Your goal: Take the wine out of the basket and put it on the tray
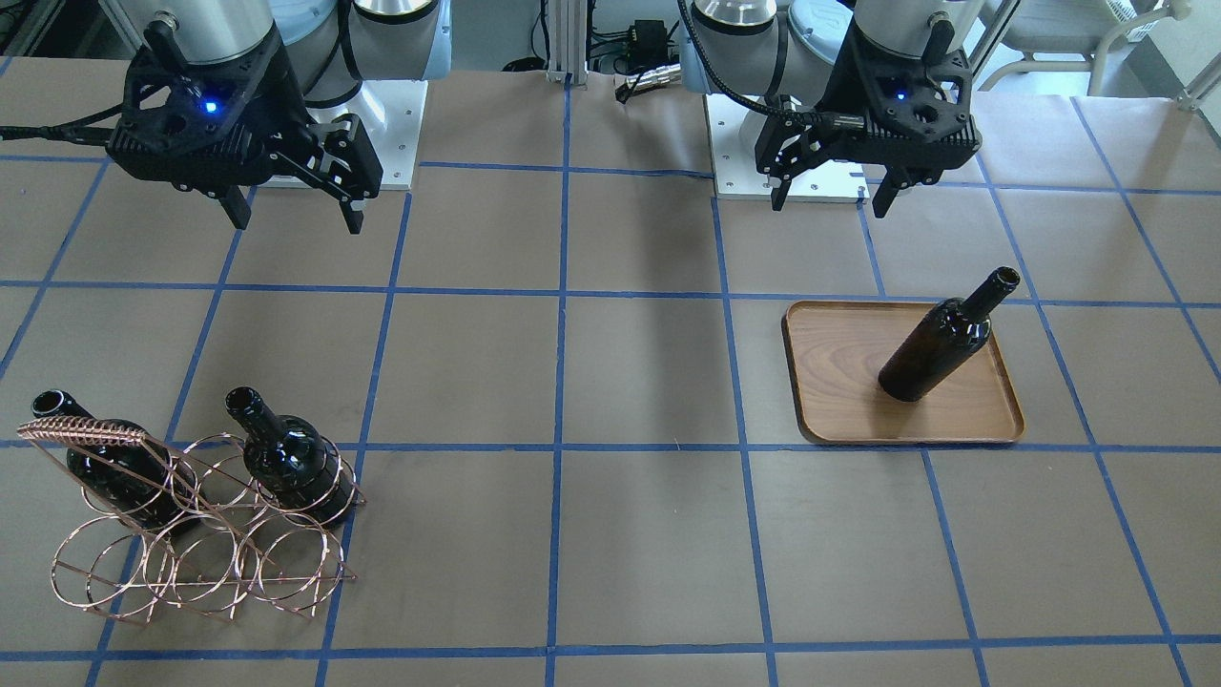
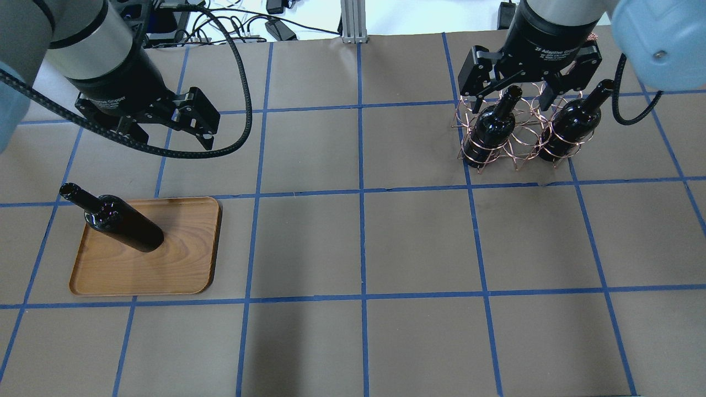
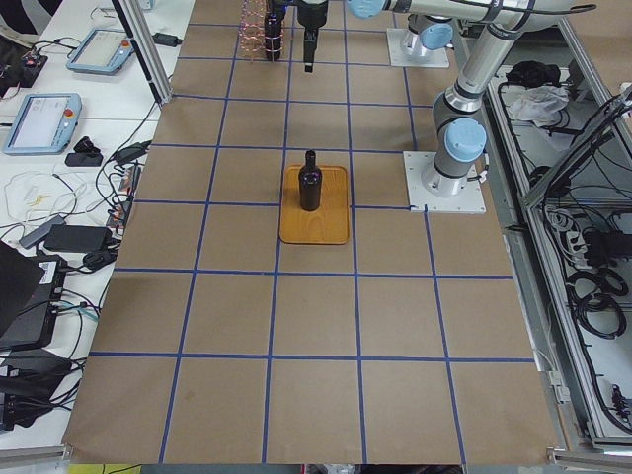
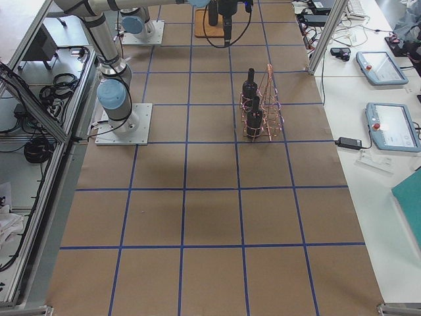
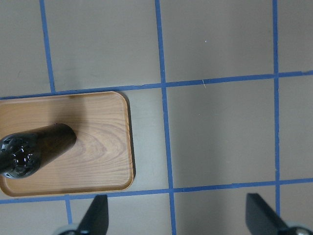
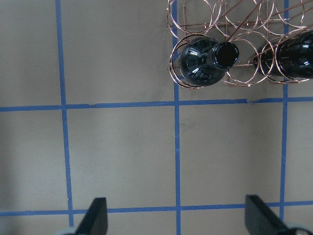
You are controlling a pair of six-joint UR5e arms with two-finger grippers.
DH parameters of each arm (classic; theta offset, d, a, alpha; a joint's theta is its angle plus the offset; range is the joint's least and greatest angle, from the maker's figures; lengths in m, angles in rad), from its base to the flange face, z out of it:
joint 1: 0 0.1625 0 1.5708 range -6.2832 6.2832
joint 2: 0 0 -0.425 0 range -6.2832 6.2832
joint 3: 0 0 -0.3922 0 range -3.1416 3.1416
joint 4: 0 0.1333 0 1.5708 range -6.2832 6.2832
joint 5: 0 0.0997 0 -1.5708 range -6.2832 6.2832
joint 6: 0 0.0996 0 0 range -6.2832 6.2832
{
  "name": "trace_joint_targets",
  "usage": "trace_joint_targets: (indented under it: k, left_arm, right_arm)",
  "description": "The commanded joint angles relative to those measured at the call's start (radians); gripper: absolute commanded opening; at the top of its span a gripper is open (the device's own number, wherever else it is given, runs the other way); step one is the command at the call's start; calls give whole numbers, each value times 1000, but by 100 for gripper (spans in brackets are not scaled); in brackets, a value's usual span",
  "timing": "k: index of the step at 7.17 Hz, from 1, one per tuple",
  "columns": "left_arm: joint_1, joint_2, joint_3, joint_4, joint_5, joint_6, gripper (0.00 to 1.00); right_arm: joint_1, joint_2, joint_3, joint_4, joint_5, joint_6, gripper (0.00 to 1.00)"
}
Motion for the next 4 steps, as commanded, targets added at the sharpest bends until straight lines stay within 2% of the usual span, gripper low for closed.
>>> trace_joint_targets:
  k: [1, 4]
  left_arm:
    - [-2, 0, -2, 0, -2, 1, 100]
    - [-2, -3, -11, -2, -17, 12, 100]
  right_arm:
    - [0, 0, 0, -1, 1, -1, 100]
    - [0, 0, 0, -4, -1, -1, 100]
